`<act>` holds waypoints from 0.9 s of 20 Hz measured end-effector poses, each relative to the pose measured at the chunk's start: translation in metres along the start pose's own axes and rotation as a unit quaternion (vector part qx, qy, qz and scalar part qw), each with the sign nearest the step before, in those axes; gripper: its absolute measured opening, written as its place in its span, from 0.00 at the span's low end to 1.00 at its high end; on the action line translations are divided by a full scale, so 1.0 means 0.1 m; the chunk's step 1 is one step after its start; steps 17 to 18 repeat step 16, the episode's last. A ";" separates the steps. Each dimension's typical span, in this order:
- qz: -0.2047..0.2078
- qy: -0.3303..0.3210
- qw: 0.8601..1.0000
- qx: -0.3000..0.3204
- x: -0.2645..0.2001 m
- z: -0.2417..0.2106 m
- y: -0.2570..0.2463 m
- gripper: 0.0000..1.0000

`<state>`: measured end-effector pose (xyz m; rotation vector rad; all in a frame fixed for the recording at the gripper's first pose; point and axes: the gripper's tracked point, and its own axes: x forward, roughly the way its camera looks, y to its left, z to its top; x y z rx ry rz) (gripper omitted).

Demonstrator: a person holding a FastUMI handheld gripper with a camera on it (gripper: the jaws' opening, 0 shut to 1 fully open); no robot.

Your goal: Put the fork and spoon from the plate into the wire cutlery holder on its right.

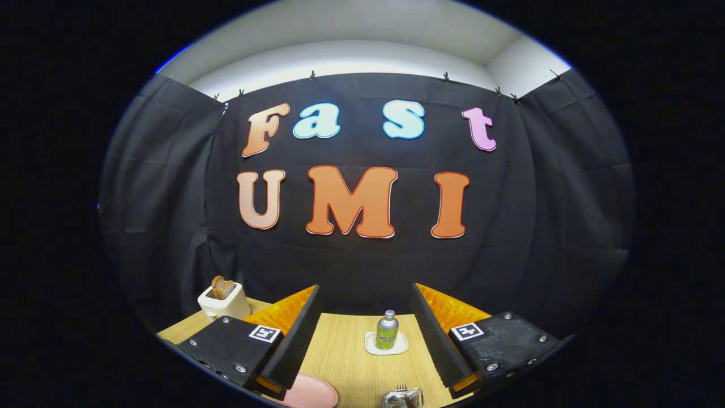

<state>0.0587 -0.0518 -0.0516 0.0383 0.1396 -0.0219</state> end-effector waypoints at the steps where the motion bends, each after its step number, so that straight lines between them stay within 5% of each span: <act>1: 0.004 -0.002 1.000 -0.001 0.00 0.02 0.03 0.94; 18: 0.039 -0.027 0.999 0.001 0.03 0.22 0.40 0.94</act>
